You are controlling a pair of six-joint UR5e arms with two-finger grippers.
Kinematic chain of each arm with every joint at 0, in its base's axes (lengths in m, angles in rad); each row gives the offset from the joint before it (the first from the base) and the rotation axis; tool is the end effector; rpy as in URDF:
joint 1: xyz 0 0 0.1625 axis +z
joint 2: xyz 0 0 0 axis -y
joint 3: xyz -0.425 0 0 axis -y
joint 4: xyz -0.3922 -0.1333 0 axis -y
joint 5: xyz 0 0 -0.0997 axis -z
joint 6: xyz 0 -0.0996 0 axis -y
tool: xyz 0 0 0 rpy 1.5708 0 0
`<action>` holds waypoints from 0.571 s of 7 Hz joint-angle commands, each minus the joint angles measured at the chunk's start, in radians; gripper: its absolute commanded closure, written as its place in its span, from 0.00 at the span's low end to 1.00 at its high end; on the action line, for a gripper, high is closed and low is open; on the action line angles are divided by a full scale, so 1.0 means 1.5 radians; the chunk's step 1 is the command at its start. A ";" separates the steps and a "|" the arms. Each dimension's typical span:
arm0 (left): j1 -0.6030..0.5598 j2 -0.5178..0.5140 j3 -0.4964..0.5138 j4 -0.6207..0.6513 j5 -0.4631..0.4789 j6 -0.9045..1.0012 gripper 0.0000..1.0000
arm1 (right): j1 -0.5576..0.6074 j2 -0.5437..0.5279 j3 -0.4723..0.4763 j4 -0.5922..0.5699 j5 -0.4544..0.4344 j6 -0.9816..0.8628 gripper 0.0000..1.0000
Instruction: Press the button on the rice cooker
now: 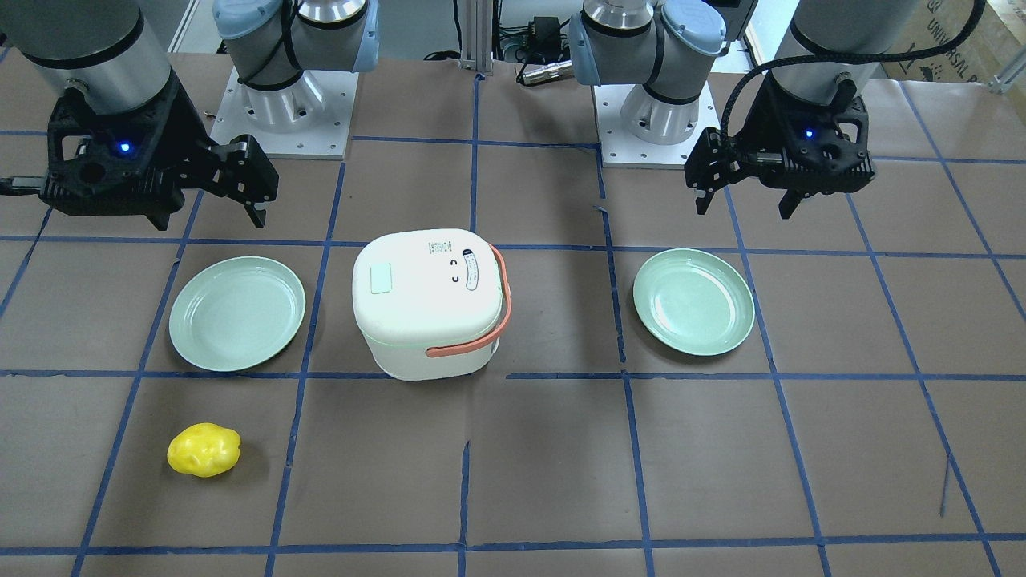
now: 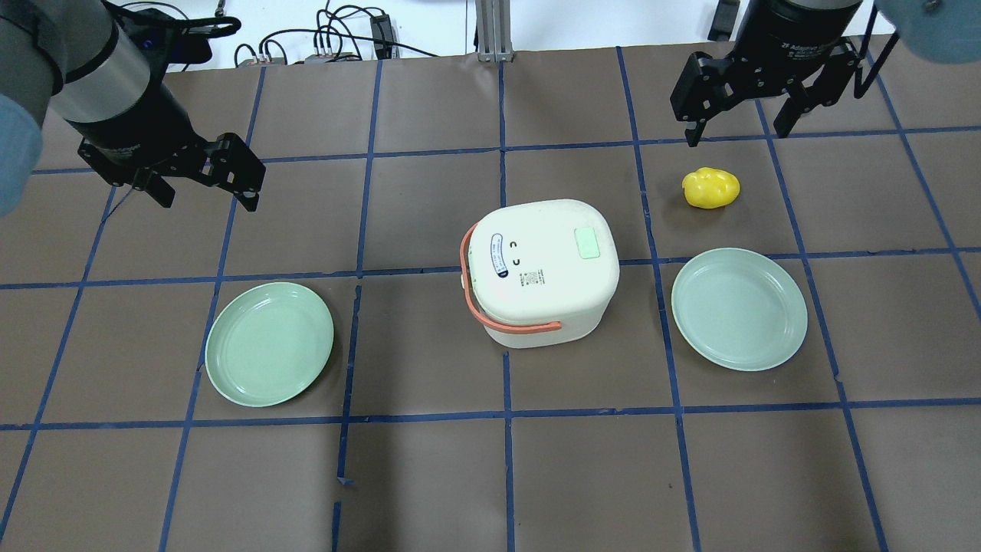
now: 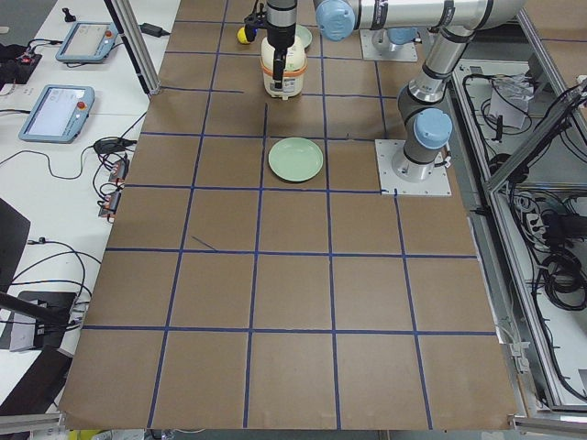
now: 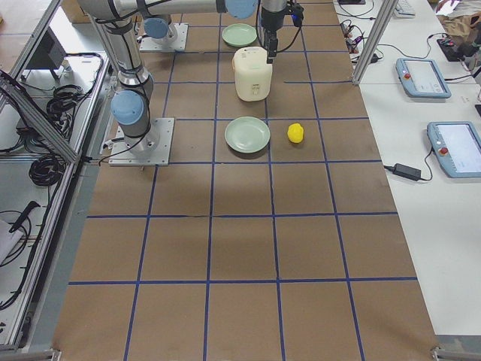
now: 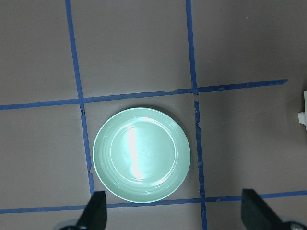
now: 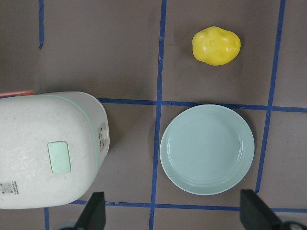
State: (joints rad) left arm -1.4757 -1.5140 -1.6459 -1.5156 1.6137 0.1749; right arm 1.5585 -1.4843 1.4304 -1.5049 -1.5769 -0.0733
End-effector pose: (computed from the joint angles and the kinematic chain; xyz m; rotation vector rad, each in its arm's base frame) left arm -0.0837 -0.4814 0.4839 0.1222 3.0913 -0.0476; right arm 0.1262 -0.5284 0.5063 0.0957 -3.1345 -0.0192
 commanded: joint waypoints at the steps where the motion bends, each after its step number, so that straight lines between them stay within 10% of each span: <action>1: 0.000 0.000 0.000 0.000 0.000 0.000 0.00 | 0.000 0.000 0.001 0.000 0.000 0.000 0.00; 4: 0.000 0.000 0.000 0.000 0.000 0.000 0.00 | 0.000 0.000 0.001 -0.002 -0.003 0.001 0.00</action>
State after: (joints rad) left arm -1.4757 -1.5140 -1.6460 -1.5156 1.6138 0.1749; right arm 1.5585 -1.4848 1.4319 -1.5079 -1.5791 -0.0722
